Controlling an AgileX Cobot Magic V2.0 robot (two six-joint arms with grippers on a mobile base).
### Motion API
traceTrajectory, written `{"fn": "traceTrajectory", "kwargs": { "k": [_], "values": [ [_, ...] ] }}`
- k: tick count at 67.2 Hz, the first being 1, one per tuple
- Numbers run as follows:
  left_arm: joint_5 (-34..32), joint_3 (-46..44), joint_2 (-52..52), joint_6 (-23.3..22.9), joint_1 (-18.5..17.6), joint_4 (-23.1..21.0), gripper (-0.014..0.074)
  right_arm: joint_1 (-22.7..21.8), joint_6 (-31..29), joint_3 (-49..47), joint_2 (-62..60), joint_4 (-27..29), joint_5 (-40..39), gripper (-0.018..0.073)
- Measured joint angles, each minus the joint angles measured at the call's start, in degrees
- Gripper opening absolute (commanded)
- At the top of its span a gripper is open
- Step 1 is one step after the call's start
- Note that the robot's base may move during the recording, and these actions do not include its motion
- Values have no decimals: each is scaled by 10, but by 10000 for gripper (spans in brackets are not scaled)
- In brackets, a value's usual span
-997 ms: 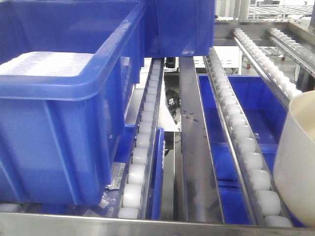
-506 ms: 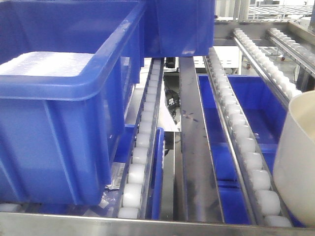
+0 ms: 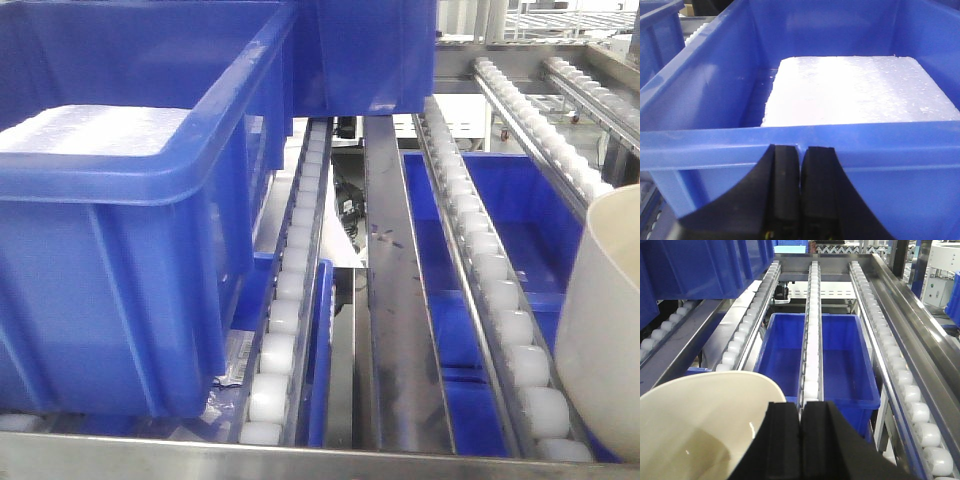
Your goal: Move white bin to right shelf second layer
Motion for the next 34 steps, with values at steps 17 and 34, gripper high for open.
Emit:
{"fn": "traceTrajectory", "kwargs": {
  "k": [17, 34],
  "values": [
    [0, 0, 0, 0, 0, 0, 85, 0, -3, 0, 0, 0, 0, 45],
    [0, 0, 0, 0, 0, 0, 85, 0, -3, 0, 0, 0, 0, 45]
  ]
}}
